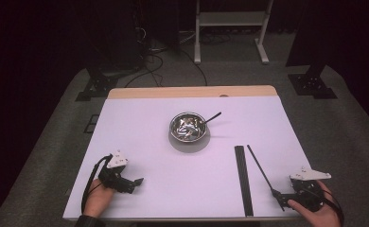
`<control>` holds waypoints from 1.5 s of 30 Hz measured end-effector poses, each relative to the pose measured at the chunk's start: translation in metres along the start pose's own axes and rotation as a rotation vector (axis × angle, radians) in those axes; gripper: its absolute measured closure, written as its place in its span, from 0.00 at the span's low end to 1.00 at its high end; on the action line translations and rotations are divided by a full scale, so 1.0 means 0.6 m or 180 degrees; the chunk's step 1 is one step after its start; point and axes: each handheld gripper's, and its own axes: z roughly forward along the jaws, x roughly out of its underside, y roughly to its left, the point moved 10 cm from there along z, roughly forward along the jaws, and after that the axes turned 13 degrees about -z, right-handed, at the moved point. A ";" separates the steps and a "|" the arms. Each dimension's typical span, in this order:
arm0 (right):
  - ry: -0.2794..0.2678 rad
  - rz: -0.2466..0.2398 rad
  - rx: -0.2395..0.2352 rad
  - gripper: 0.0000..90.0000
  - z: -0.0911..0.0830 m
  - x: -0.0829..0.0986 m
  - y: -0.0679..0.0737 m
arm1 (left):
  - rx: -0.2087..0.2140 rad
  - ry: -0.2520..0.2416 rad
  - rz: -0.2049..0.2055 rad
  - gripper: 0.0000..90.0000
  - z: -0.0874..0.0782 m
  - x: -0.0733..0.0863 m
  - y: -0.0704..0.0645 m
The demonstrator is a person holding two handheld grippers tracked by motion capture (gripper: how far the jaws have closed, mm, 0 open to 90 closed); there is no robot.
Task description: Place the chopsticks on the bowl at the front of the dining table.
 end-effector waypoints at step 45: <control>-0.0050 0.0207 0.0024 0.14 -0.006 -0.001 -0.045 | -0.0001 0.0000 0.0004 0.00 0.000 0.000 0.000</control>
